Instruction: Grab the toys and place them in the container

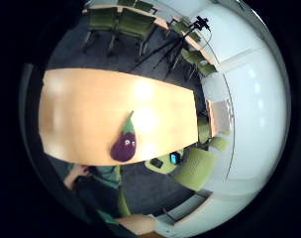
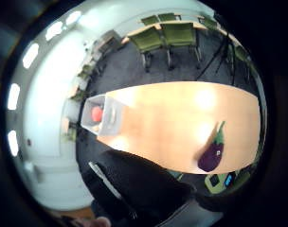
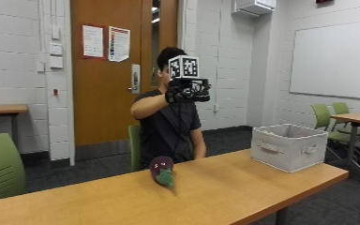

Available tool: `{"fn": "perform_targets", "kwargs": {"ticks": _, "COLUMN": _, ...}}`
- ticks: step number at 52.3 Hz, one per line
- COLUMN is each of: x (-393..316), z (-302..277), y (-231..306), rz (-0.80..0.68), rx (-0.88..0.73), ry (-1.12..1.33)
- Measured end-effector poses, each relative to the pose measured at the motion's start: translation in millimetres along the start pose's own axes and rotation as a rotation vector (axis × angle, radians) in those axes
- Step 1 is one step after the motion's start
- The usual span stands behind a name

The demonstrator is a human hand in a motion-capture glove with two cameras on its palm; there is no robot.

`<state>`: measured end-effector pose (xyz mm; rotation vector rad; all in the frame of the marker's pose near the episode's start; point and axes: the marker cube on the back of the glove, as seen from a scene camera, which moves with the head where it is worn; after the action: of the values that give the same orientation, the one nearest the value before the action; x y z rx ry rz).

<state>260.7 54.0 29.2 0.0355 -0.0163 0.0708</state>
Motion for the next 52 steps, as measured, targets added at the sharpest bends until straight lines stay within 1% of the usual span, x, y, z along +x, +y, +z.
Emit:
{"fn": "perform_targets", "kwargs": {"ticks": 6, "x": 38, "z": 21, "y": 15, "rz": 0.031, "rx": -0.003, "ry": 0.009}}
{"fn": "perform_targets", "kwargs": {"ticks": 19, "x": 86, "z": 91, "y": 51, "rz": 0.097, "rx": -0.126, "ry": 0.0}}
{"fn": "perform_targets", "kwargs": {"ticks": 29, "x": 98, "z": 167, "y": 84, "rz": 0.129, "rx": -0.253, "ry": 0.055}}
{"fn": "perform_targets", "kwargs": {"ticks": 34, "x": 102, "z": 194, "y": 94, "rz": 0.122, "rx": -0.267, "ry": 0.076}}
{"fn": "perform_targets", "kwargs": {"ticks": 41, "x": 104, "z": 223, "y": 104, "rz": 0.132, "rx": -0.309, "ry": 0.049}}
{"fn": "perform_targets", "kwargs": {"ticks": 52, "x": 100, "z": 250, "y": 120, "rz": 0.148, "rx": -0.409, "ry": 0.017}}
